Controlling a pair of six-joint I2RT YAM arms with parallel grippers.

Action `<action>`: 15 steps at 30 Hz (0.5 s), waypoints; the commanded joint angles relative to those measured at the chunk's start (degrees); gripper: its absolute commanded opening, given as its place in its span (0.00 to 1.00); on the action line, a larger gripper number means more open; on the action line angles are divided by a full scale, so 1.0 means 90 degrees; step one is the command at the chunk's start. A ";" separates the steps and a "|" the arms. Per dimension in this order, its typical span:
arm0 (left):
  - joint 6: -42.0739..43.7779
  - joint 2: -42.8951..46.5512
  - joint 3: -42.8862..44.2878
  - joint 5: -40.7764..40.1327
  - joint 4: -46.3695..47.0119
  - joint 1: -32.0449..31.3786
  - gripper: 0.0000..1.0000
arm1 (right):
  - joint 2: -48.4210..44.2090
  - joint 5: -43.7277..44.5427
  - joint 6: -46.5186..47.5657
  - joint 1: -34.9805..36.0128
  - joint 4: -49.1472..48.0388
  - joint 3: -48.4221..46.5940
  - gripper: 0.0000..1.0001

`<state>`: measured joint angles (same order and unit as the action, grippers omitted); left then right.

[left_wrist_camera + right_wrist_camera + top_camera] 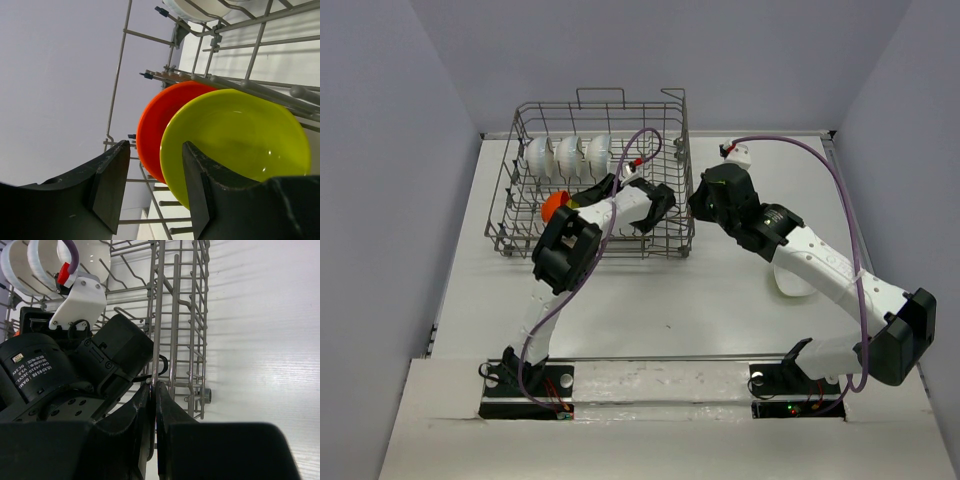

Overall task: Load the bowls into the dish rack
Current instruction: Insert the bowl into the dish rack.

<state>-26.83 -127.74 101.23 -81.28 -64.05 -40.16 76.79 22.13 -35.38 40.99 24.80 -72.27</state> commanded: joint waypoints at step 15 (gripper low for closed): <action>0.1037 0.0697 0.0052 0.1550 0.1335 0.0117 0.53 | -0.0290 0.0090 0.0190 0.0103 0.0272 -0.0027 0.08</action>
<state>-21.82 -127.70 103.79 -70.70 -57.71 -39.66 76.60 22.74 -35.35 40.99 25.12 -72.27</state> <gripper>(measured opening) 0.536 0.119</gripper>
